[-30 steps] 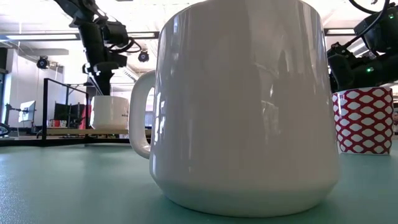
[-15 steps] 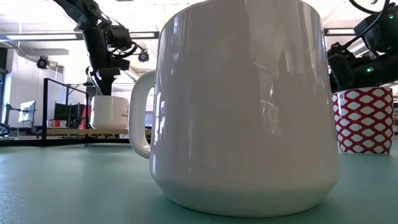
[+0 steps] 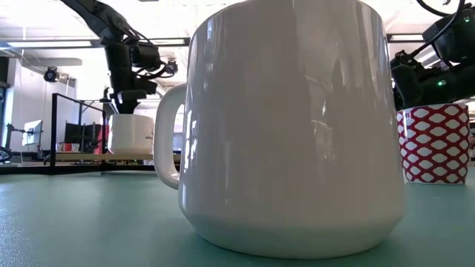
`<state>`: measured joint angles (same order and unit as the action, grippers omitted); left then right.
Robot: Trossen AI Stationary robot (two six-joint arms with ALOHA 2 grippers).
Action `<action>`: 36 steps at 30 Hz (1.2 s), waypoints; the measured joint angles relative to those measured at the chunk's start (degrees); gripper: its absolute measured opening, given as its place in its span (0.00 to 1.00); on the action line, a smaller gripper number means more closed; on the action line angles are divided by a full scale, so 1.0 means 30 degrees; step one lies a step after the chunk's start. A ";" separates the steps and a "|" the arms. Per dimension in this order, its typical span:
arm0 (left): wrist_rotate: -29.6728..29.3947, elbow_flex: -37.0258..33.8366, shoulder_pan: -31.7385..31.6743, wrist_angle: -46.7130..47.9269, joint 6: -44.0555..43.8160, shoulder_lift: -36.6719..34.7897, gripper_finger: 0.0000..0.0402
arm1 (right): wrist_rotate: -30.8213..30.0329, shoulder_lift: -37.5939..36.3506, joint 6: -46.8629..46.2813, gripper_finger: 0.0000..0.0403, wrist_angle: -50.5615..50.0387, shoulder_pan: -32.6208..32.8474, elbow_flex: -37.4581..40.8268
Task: Place coffee mugs
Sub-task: Put the white-green mug on the shelf
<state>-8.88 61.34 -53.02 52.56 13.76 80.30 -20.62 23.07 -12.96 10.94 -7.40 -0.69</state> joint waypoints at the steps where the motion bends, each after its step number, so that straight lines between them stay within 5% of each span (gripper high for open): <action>1: 0.0069 0.0000 -0.0138 -0.0013 -0.0103 0.0000 0.03 | -0.0001 -0.0001 -0.0012 0.32 0.0000 0.0001 -0.0001; 14: 0.0083 0.0004 -0.2535 -0.0001 -0.3347 -0.0011 0.02 | 0.0004 0.0000 0.0009 0.32 0.0005 -0.0004 -0.0003; 26: -0.0431 0.1115 -0.2504 -0.0030 -0.9040 0.0536 0.02 | -0.0001 0.0000 -0.0008 0.32 0.0007 0.0001 -0.0003; 36: -0.0374 0.1158 -0.2321 0.0554 -0.9555 0.1228 0.06 | 0.0002 -0.0003 0.0009 0.32 0.0000 -0.0002 -0.0004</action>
<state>-10.00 64.82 -59.99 54.22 -14.91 83.99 -20.61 23.06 -12.93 10.94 -7.41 -0.70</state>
